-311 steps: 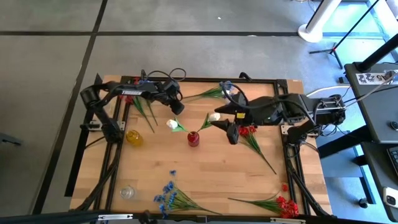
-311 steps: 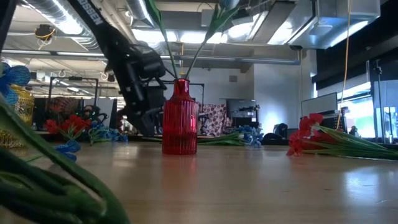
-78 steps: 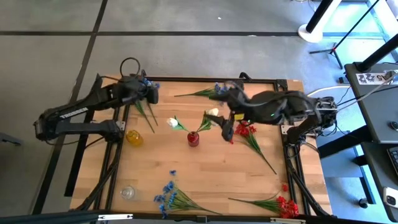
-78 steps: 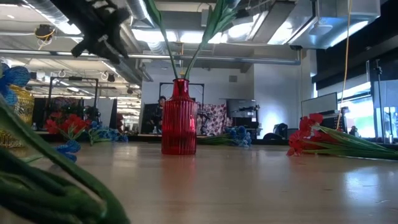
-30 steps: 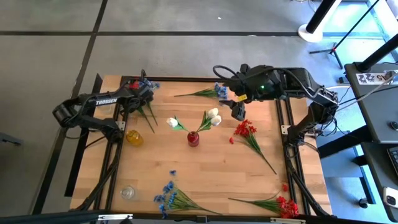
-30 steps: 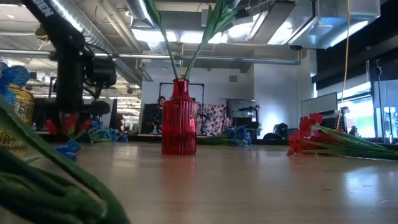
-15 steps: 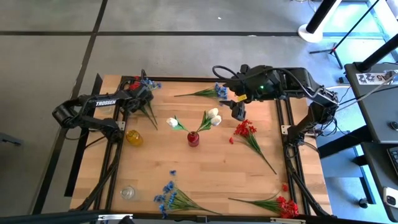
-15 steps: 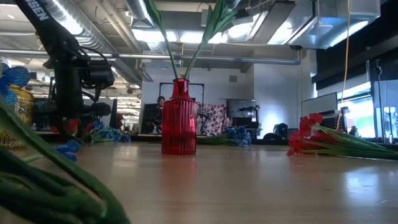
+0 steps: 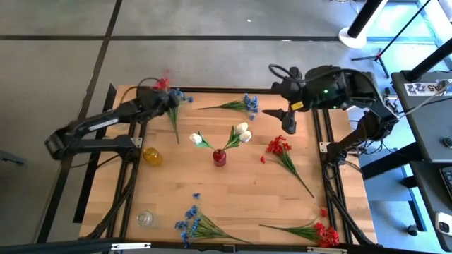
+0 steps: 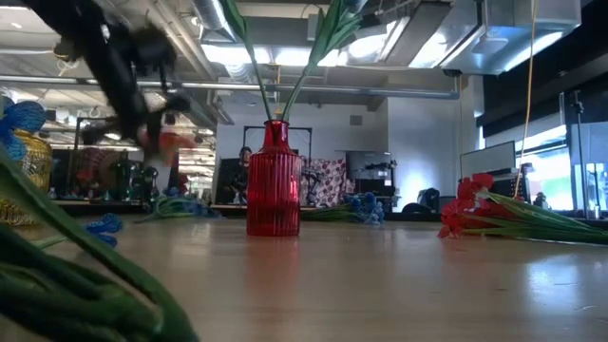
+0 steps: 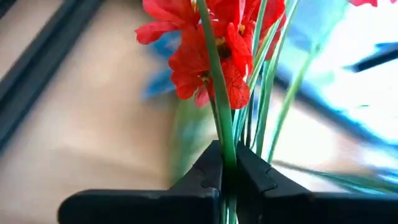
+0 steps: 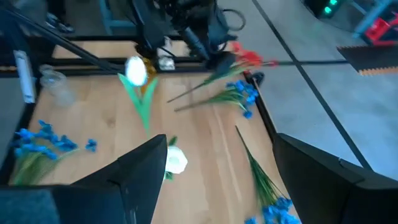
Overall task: Sort flowers into vase by color
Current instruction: Put the top left red flowers into the yellow vase
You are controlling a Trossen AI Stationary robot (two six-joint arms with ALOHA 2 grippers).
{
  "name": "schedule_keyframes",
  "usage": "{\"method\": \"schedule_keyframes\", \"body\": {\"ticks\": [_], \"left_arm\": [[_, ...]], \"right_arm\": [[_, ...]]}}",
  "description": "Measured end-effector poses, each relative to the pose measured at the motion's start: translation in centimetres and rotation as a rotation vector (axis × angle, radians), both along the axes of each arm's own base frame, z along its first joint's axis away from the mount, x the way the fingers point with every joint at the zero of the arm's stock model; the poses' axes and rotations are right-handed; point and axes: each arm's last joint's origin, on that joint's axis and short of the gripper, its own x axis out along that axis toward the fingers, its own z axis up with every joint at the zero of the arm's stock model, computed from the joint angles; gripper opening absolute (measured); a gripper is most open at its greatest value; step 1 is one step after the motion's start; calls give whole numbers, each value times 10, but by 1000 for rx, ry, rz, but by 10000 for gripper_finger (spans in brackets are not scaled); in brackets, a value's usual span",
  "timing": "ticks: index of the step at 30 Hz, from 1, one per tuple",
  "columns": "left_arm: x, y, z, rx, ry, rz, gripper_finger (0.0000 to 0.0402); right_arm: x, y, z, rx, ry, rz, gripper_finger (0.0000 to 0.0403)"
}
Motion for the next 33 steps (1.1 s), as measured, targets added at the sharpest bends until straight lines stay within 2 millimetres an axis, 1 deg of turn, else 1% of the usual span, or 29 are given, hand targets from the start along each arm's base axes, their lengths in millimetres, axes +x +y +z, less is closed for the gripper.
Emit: {"method": "schedule_keyframes", "body": {"ticks": [3, 6, 10, 13, 16, 20, 23, 26, 28, 30, 33], "left_arm": [[1, -17, 38, 158, -43, -129, 9], [-4, -35, 68, 285, -88, -232, 8], [-14, -56, 101, 447, -124, -370, 8], [-21, -71, 122, 578, -168, -506, 7], [-27, -84, 138, 711, -260, -671, 8], [-32, -99, 155, 854, -418, -867, 8], [-31, -106, 165, 941, -517, -964, 8], [-28, -112, 178, 1049, -643, -1046, 8], [-26, -115, 182, 1094, -693, -1067, 8], [-20, -116, 186, 1123, -738, -1083, 8], [-9, -119, 188, 1148, -787, -1139, 8]], "right_arm": [[1, 2, 0, -13, 3, 67, 293], [7, 8, 1, -37, -26, 98, 293], [20, 21, 9, -40, -140, 137, 293], [35, 33, 13, -33, -238, 156, 293], [60, 44, 14, -24, -349, 148, 293], [103, 53, 8, 9, -500, 132, 293], [140, 58, -8, 32, -562, 85, 293], [176, 60, -33, 54, -574, 24, 293], [196, 62, -48, 107, -602, -11, 293], [212, 62, -60, 200, -640, -26, 293], [227, 63, -71, 314, -681, 4, 289]]}}
